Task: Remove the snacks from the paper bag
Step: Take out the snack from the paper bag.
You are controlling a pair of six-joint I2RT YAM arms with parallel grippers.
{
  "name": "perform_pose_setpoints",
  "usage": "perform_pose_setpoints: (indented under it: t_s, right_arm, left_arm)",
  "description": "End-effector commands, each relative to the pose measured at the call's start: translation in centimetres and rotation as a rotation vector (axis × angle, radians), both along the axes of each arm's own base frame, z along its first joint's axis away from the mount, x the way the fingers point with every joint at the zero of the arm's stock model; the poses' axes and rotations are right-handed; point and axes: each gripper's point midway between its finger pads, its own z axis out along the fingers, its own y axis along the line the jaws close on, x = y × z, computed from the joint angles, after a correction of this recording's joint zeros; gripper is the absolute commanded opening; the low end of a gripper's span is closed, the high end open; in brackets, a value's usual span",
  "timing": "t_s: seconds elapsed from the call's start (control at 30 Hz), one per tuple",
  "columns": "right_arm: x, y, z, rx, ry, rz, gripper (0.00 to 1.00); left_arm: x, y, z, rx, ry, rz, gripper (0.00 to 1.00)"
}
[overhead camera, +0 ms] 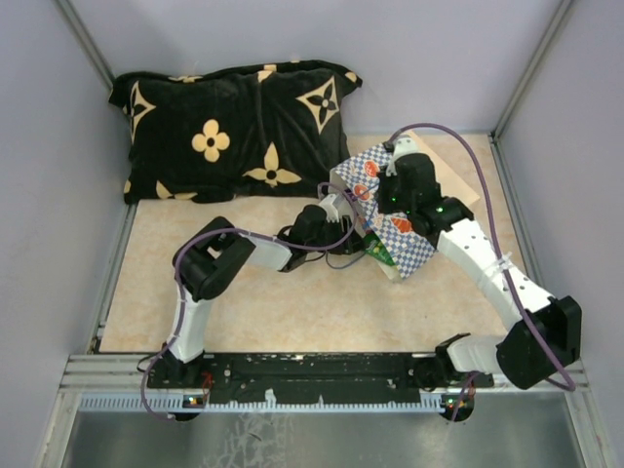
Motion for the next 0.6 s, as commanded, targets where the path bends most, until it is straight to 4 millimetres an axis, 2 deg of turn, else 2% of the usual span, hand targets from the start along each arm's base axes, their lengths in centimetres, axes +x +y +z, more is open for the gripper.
perform_pose_setpoints:
  t_s: [0.0, 0.1, 0.27, 0.4, 0.47, 0.57]
  right_arm:
    - [0.9, -1.5, 2.6, 0.065, -0.076, -0.031, 0.0]
    - [1.6, -2.5, 2.5, 0.069, -0.075, -0.054, 0.0]
    - [3.3, -4.8, 2.5, 0.102, -0.072, -0.121, 0.0]
    - [4.6, -6.7, 2.8, 0.141, -0.072, -0.169, 0.0]
    - [4.9, -6.8, 3.0, 0.145, -0.073, -0.169, 0.0]
    - [5.1, -6.6, 3.3, 0.147, -0.072, -0.159, 0.0]
  left_arm:
    - [1.4, -1.9, 0.6, -0.066, -0.022, 0.0, 0.45]
    - [2.1, -3.1, 0.6, -0.085, -0.022, -0.015, 0.31]
    - [3.5, -5.3, 0.7, -0.099, -0.024, -0.03, 0.17]
    - [5.3, -6.9, 1.0, -0.103, -0.057, -0.028, 0.16]
    - [6.4, -7.5, 1.2, -0.09, -0.071, -0.025, 0.16]
    - [7.2, -7.9, 2.6, -0.095, -0.097, -0.031, 0.17]
